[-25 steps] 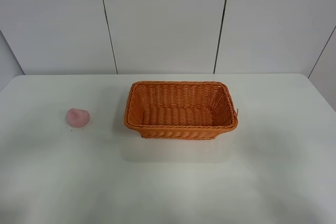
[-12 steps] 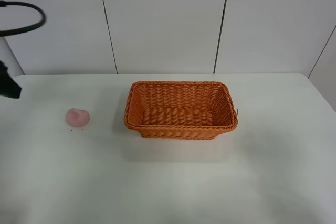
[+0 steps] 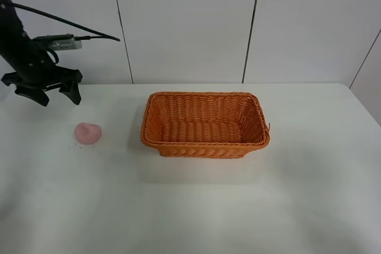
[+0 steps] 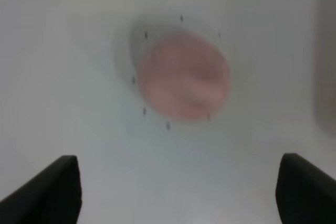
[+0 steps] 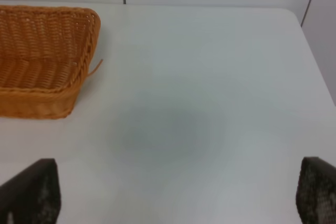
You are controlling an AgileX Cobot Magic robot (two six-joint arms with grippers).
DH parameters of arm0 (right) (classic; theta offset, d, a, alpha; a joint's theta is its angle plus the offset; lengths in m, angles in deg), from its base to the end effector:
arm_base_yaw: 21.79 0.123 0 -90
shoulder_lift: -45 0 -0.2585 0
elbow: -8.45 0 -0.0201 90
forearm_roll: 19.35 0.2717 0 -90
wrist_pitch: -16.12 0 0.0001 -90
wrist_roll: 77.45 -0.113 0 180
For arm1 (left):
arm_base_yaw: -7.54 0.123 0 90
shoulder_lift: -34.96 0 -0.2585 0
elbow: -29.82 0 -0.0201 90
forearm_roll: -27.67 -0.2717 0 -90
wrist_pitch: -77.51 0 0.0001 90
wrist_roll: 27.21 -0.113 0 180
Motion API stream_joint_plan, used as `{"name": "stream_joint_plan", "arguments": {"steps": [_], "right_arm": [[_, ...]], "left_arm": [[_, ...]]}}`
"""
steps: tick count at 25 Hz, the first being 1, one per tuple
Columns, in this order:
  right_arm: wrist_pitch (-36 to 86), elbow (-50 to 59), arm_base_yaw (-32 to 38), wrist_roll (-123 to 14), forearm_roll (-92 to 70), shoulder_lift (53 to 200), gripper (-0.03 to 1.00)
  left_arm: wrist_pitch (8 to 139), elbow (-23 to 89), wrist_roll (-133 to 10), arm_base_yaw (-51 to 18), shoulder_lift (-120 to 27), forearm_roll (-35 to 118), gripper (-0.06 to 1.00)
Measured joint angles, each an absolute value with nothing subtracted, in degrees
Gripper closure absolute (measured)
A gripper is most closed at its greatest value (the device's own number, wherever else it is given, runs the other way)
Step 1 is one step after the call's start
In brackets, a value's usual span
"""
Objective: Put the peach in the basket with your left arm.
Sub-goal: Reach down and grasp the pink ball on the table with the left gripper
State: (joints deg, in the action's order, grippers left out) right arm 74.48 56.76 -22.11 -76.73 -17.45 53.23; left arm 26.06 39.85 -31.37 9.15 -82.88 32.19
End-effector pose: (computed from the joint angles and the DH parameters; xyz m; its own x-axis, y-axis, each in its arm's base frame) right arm 0.0622 0.0028 0.2790 -0.4209 0.0072 -0.9071 -0.0180 0.9997 0.0163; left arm 0.4256 0.0050 0.1822 -0.9342 -0.0029 -0.3568 0.0157 0.9987 -0.0493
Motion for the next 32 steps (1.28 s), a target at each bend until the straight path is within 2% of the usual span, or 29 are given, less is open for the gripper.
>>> {"name": "stream_joint_plan", "arguments": {"steps": [4, 11, 28, 30, 32], "right_arm": [[74.5, 56.8, -22.1, -76.7, -17.5, 53.2, 0.27], [74.5, 56.8, -22.1, -76.7, -17.5, 53.2, 0.27], [74.5, 56.8, -22.1, -76.7, -17.5, 53.2, 0.27], [74.5, 56.8, -22.1, -76.7, -17.5, 53.2, 0.27], [74.5, 56.8, -22.1, -76.7, -17.5, 53.2, 0.27]], "left_arm": [[26.7, 44.1, -31.4, 8.2, -90.8, 32.2, 0.17], [28.5, 44.7, -31.4, 6.1, -98.5, 32.3, 0.17], [30.6, 44.9, -31.1, 6.1, -102.1, 29.7, 0.19], [30.0, 44.9, -30.8, 6.1, -102.3, 29.7, 0.22], [29.8, 44.9, -30.2, 6.1, -102.3, 29.7, 0.32]]}}
